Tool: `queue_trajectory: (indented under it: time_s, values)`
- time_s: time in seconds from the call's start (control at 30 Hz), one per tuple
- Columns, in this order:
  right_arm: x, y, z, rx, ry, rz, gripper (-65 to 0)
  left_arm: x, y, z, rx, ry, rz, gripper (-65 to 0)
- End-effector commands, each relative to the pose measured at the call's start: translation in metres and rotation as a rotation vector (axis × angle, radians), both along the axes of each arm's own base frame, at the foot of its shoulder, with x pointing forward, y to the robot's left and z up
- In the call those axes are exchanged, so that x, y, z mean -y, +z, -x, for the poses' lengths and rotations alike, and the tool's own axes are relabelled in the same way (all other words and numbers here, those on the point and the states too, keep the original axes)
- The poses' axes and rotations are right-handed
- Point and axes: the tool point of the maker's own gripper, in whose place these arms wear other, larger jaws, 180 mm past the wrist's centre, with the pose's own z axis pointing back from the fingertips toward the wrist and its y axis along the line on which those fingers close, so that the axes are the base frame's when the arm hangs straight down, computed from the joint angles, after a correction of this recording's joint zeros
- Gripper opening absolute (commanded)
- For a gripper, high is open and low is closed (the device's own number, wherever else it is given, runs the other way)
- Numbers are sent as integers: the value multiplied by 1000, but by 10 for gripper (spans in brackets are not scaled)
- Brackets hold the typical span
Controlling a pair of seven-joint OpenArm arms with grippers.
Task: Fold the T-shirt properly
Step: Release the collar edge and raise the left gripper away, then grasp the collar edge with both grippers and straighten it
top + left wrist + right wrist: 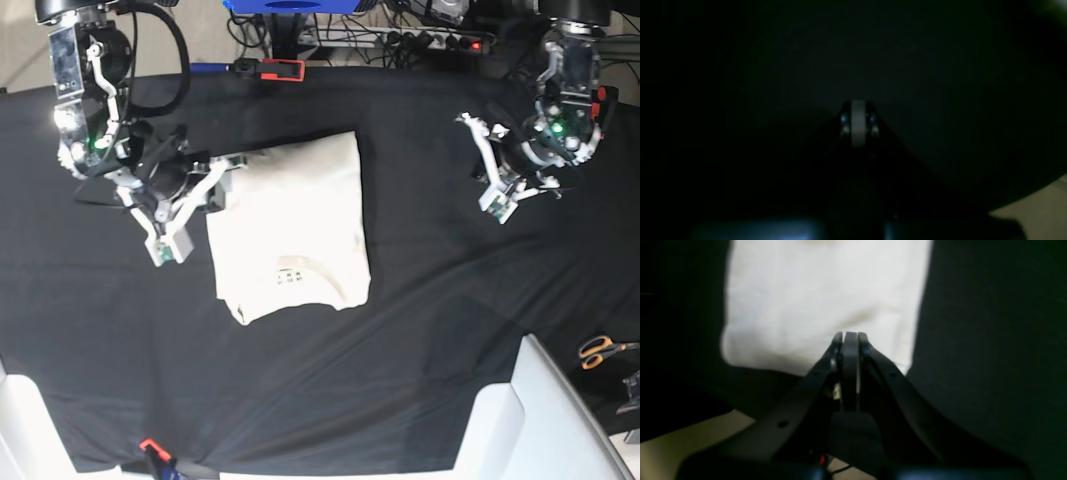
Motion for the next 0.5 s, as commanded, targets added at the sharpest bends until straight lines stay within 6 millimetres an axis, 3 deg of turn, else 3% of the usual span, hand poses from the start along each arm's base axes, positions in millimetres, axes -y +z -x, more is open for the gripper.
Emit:
queue_trajectory:
  time_s: [0.0, 0.1, 0.27, 0.47]
  values:
    - [-7, 9, -6, 41, 20, -15, -648, 13, 11, -8, 48, -23, 40, -650]
    - [-20, 3, 0, 28, 56, -25, -647, 20, 16, -7, 62, -35, 45, -650]
    - [-16, -30, 10, -37, 31, -20, -647, 19, 14, -3, 54, -30, 49, -650]
    - [-11, -55, 21, -81, 1, -17, -647, 17, 11, 3, 39, -31, 41, -650]
